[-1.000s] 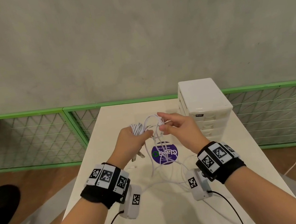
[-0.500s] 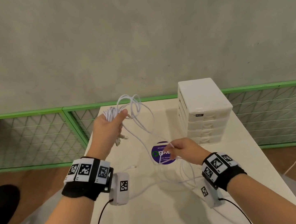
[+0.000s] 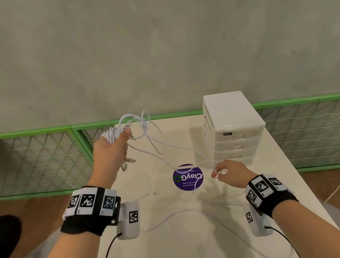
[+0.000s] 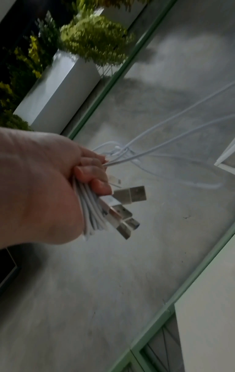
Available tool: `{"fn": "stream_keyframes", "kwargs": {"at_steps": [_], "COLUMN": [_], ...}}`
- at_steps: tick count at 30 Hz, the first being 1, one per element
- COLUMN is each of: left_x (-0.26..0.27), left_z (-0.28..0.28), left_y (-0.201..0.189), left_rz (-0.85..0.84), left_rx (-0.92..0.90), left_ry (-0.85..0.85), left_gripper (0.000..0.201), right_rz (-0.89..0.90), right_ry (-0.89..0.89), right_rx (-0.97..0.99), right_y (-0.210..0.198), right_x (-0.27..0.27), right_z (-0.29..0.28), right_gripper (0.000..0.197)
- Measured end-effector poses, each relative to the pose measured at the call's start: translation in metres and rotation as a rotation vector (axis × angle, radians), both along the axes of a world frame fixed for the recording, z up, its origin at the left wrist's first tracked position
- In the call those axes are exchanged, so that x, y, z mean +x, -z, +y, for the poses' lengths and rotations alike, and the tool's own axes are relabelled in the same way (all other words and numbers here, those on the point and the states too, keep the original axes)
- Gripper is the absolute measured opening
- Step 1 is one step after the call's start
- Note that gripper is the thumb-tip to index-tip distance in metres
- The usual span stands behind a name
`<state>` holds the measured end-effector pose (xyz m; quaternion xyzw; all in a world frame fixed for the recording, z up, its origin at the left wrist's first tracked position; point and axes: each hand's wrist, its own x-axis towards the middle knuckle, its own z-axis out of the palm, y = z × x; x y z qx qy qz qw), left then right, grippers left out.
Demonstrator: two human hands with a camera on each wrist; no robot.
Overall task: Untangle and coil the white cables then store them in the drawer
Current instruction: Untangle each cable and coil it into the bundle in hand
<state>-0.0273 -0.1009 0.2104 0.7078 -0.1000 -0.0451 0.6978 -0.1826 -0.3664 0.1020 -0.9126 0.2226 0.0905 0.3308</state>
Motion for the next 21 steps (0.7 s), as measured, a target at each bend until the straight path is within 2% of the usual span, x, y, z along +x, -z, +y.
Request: {"fn": "stream_keyframes", "kwargs": {"at_steps": [3, 5, 7, 8, 10, 13, 18, 21], "left_x": [-0.002, -0.006, -0.013, -0.016, -0.021, -0.029, -0.035, -0.04], "left_z": [-0.003, -0.007, -0.012, -0.014, -0.018, -0.023, -0.027, -0.03], "left_y": [0.001, 0.003, 0.004, 0.005, 0.006, 0.006, 0.01, 0.011], "left_rz": [0.014, 0.025, 0.039, 0.044, 0.05, 0.048, 0.007, 0.016], "left_rx": [0.008, 0.017, 0.035, 0.044, 0.057, 0.076, 0.251, 0.35], "left_ry": [0.077, 0.116, 0.145, 0.156, 0.166, 0.165, 0.148, 0.152], "left_gripper": [0.021, 0.019, 0.019, 0.02, 0.023, 0.028, 0.05, 0.041], "right_rz": [-0.267, -0.515, -0.69, -0.706, -0.631, -0.539, -0.568, -0.659], "right_ry": [0.099, 0.173, 0.167, 0.125, 0.004, -0.104, -0.043, 0.06], "right_rx": [0.125, 0.186, 0.316, 0.385, 0.455, 0.349, 0.483, 0.524], "right_y": [-0.016, -0.034, -0.056, -0.066, -0.075, -0.074, -0.071, -0.074], "right_x": [0.007, 0.012, 0.016, 0.017, 0.023, 0.03, 0.031, 0.034], "right_z": [0.013, 0.027, 0.043, 0.052, 0.066, 0.078, 0.085, 0.087], "right_gripper": [0.039, 0.035, 0.028, 0.027, 0.023, 0.017, 0.011, 0.011]}}
